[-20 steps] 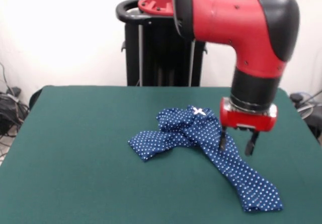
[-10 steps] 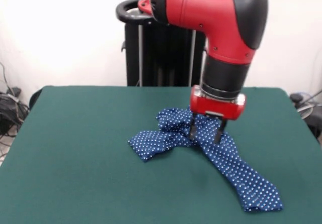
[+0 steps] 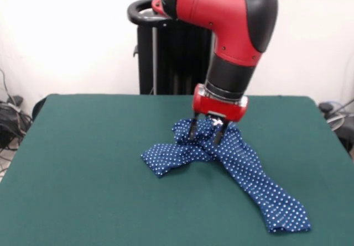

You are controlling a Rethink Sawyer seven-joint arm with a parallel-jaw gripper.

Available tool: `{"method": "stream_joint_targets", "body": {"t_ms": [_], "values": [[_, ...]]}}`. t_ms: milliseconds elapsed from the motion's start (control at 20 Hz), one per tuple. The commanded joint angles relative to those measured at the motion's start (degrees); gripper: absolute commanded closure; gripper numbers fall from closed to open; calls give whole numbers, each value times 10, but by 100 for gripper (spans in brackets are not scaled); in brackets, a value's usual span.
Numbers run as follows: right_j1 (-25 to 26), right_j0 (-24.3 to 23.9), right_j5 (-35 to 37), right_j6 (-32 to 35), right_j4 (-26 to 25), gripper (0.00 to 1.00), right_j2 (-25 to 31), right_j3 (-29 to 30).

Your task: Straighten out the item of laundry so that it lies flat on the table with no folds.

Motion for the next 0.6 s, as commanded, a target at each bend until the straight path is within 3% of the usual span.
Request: {"method": "stream_joint_targets", "body": {"t_ms": [50, 250, 500, 600], "values": [[31, 17, -94, 157, -3, 0, -35, 73], [36, 5, -154, 171, 14, 0, -25, 81], [13, 3, -155, 166, 42, 0, -20, 80], [26, -9, -203, 179, 46, 0, -7, 87]]}}
